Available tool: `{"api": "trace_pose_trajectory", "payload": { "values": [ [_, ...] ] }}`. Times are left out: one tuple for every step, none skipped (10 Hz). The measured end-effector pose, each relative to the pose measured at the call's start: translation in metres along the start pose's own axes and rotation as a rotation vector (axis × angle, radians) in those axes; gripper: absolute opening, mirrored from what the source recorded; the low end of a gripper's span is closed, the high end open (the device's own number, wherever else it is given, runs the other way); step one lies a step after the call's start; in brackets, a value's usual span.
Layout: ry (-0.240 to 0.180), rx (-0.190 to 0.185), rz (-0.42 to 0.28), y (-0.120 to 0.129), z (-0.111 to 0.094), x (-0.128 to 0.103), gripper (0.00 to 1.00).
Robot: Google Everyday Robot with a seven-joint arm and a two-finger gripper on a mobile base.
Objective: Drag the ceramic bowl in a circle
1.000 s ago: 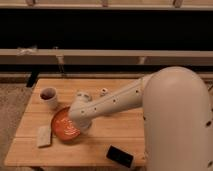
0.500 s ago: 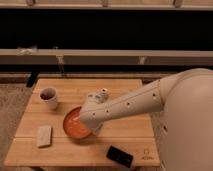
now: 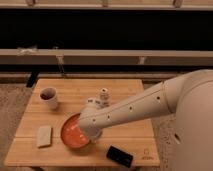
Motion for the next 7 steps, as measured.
{"api": "trace_pose_trajectory", "payload": {
  "values": [
    [-0.024, -0.004, -0.030, 0.002, -0.002, -0.018, 0.00],
    [-0.046, -0.004, -0.062, 0.004, -0.004, -0.034, 0.00],
    [-0.060, -0.002, -0.086, 0.003, -0.007, -0.043, 0.00],
    [-0.078, 0.008, -0.127, -0.003, -0.011, -0.056, 0.00],
    [-0.088, 0.016, -0.153, -0.011, -0.012, -0.064, 0.00],
    [-0.098, 0.024, -0.174, -0.021, -0.011, -0.069, 0.00],
    [-0.110, 0.035, -0.202, -0.036, -0.009, -0.076, 0.00]
  ]
}}
